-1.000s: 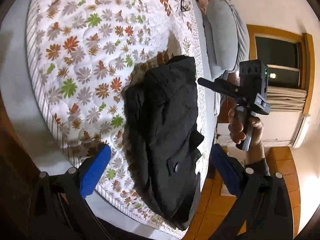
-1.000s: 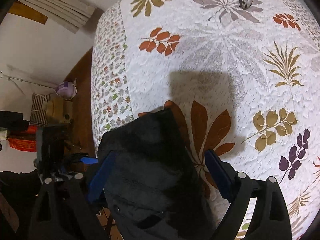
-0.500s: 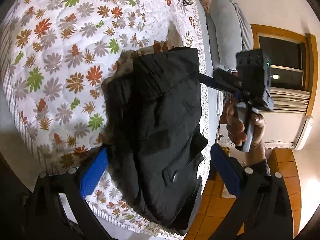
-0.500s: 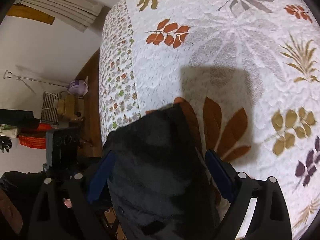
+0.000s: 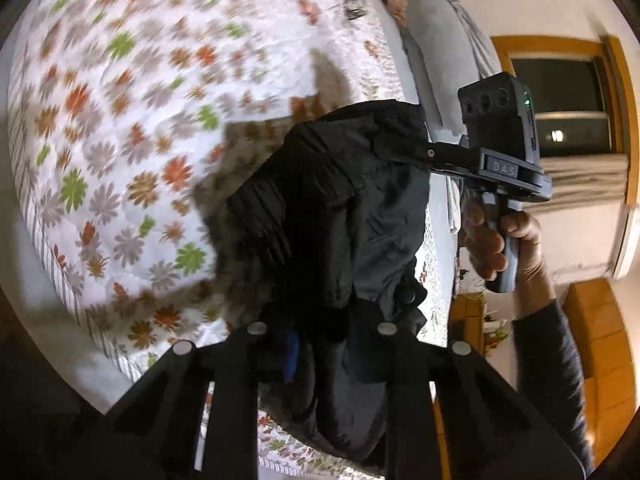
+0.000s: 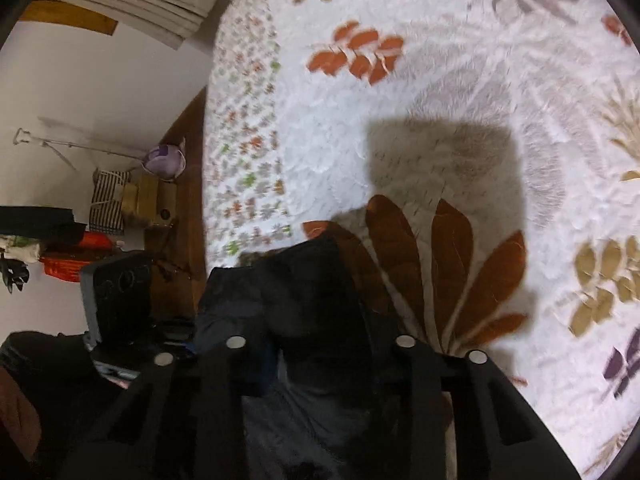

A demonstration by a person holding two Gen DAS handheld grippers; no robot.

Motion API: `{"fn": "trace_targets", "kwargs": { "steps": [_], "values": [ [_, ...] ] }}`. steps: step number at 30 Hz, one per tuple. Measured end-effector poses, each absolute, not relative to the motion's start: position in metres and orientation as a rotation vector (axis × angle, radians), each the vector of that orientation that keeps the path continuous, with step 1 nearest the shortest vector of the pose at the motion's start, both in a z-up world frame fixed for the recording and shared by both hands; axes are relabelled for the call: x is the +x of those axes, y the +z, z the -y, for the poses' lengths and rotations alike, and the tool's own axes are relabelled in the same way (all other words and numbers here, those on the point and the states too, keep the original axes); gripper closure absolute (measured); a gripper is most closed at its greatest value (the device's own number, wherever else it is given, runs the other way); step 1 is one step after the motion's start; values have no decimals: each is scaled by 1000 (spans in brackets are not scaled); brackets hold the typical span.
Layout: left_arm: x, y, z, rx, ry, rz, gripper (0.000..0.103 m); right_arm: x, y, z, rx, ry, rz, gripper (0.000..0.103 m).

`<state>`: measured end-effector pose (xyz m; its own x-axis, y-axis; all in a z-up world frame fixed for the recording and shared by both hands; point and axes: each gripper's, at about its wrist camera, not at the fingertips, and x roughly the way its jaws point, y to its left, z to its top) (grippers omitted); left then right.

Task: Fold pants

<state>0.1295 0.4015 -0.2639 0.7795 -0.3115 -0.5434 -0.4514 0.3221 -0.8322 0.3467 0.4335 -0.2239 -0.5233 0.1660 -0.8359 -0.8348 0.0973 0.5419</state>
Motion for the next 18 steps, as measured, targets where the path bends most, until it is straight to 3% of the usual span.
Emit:
{"fn": "trace_targets", "kwargs": {
  "steps": [18],
  "values": [
    [133,-161,-345,-976,68,-646,87,333,-97,-358,-707,1442,-1357,74]
  ]
}}
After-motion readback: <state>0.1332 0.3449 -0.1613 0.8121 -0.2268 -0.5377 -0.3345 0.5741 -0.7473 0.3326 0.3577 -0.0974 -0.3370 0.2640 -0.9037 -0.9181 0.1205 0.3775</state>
